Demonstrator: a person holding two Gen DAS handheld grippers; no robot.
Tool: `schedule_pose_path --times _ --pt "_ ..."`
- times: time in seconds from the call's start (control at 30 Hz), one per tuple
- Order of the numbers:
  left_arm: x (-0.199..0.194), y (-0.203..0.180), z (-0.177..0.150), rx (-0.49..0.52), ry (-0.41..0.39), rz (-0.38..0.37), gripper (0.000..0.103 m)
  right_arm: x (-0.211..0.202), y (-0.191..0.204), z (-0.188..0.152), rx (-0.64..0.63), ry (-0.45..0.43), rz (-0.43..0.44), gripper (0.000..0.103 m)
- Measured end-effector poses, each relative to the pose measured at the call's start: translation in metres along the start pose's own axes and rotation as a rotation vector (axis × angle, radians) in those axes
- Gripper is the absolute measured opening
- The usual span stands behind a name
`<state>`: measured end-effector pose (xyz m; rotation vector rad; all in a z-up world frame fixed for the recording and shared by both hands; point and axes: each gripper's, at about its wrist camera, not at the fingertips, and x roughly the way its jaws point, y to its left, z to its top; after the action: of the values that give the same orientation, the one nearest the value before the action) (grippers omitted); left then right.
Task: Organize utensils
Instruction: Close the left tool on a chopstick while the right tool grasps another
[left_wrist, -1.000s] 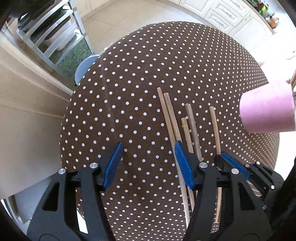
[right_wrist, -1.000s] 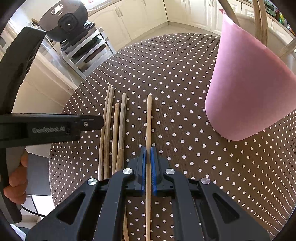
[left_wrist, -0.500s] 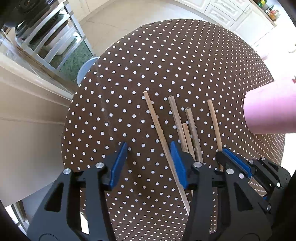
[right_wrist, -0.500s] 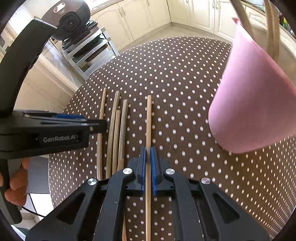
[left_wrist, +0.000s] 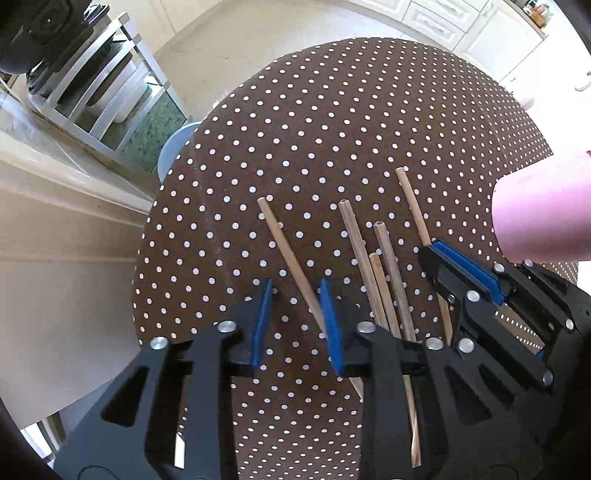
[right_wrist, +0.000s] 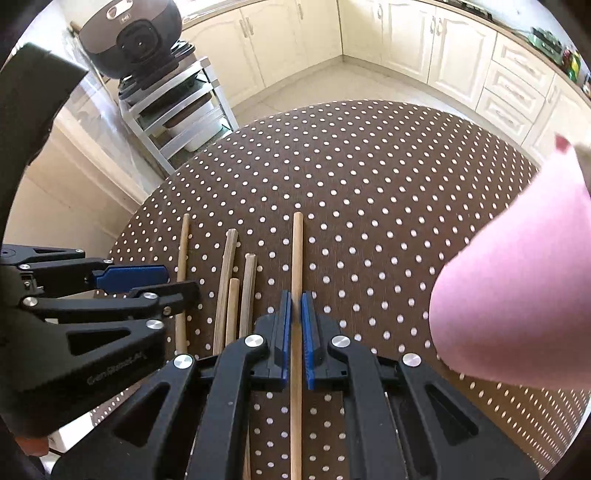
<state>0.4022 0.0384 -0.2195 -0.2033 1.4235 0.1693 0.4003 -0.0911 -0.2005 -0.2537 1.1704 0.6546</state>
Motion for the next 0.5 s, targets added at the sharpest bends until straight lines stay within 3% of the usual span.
schedule_pose_path --times 0.03,0.23,0.5 --pt "-0.001 0.0 -0.001 0.001 0.0 -0.003 0.015 0.001 0.001 0.001 -0.008 0.004 -0.002 0.005" --pt "-0.004 0.0 -0.005 0.003 0.0 -0.04 0.006 -0.002 0.004 -0.001 -0.006 0.013 0.026 0.005" --pt "-0.018 0.0 -0.016 0.014 -0.02 -0.108 0.006 -0.029 -0.008 -0.017 0.057 -0.032 0.068 0.005"
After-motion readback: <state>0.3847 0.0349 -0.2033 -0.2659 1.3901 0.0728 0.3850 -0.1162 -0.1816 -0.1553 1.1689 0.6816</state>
